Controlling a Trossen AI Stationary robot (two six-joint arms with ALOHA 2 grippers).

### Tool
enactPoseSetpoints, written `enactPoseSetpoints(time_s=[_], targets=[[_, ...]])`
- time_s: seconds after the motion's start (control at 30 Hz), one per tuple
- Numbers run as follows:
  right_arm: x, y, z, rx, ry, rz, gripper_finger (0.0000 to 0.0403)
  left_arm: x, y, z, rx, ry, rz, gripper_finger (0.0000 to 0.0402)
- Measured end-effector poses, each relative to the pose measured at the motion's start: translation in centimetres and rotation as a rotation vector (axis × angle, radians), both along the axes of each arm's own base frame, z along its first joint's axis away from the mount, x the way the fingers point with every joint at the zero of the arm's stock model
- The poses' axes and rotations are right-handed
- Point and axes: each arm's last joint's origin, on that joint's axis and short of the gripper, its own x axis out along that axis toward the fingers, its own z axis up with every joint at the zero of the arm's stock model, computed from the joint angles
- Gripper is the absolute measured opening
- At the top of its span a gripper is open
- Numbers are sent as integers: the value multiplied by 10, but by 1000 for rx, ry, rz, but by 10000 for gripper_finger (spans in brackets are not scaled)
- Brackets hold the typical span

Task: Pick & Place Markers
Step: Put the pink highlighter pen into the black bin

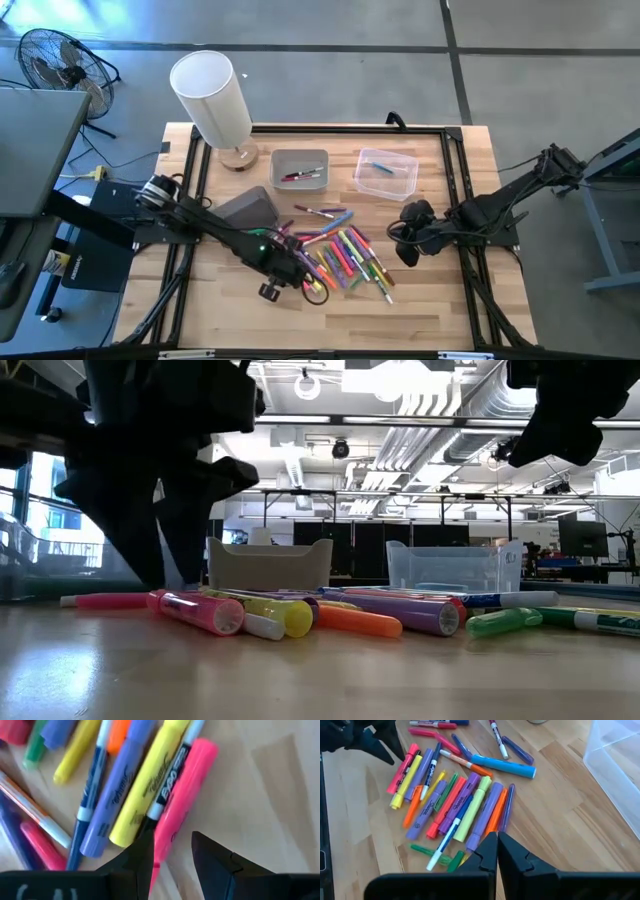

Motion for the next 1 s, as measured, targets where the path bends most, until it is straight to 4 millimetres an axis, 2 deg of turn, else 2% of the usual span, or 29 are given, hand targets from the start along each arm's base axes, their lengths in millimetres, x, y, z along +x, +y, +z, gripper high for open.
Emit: enactPoseSetpoints(time_s=[0.8,0.9,1.0], targets=[[0,0,0,-16,7,15,1,4,-14,-27,-51,62,-41,125],[0,0,0,-16,6,14,1,3,-18,-28,-32,49,-45,107],[0,0,0,-15,5,14,2,1,-21,-28,-25,45,-28,67]])
